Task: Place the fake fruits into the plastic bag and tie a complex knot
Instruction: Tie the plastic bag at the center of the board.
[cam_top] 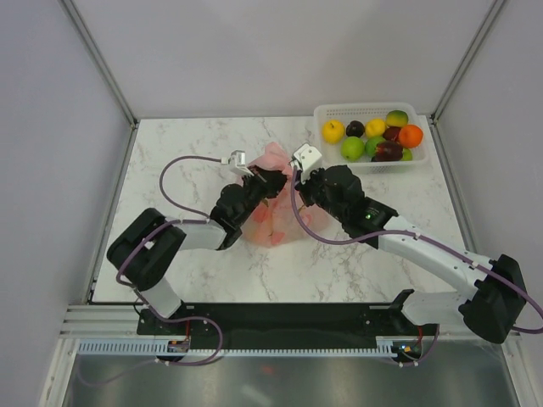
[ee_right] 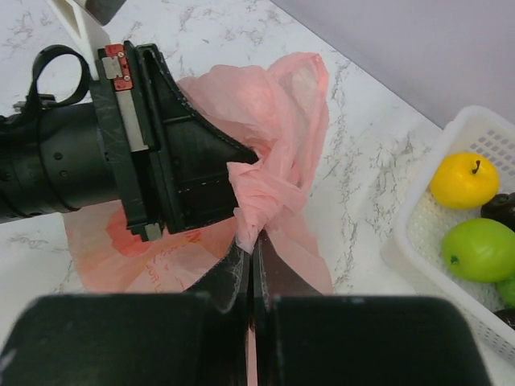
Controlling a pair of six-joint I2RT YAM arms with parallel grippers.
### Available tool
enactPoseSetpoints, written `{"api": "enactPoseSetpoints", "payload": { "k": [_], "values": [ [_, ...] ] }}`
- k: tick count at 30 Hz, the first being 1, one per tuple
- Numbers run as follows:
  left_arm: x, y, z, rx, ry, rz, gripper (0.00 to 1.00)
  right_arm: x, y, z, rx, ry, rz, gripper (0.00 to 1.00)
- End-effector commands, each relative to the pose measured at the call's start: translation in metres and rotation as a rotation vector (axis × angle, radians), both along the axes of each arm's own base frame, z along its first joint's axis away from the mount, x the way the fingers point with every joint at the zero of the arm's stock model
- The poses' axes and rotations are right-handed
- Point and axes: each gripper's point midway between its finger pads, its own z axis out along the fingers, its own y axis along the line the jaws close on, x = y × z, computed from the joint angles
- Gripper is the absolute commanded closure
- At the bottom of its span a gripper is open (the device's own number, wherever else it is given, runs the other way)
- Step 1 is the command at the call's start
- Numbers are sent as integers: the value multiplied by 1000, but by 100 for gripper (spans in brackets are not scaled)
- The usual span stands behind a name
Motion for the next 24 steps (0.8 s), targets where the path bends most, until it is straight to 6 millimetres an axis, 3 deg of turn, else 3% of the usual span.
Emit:
{"api": "enactPoseSetpoints", "payload": {
  "k": [1,2,3,4,13,18,22,24],
  "values": [
    [26,0,30,-62,-186,55,98,-2,3,40,78,-113,-1,100],
    [28,-3,33,-83,-205,51,98,-4,4,38,73,-111,8,100],
    [29,-5,54,-142,-272,44,98,-4,5,37,66,-111,9,100],
    [33,-9,42,-147,-266,39,98,-6,6,36,57,-106,11,100],
    [36,-18,98,-288,-446,15,98,-10,7,30,38,-56,25,100],
    [18,-18,127,-306,-509,-41,98,-8,10,26,23,-4,15,100],
    [3,-23,134,-335,-490,-132,98,-8,16,22,17,44,21,100],
    [3,-29,121,-312,-413,-194,98,-10,21,15,1,80,42,100]
  ]
}}
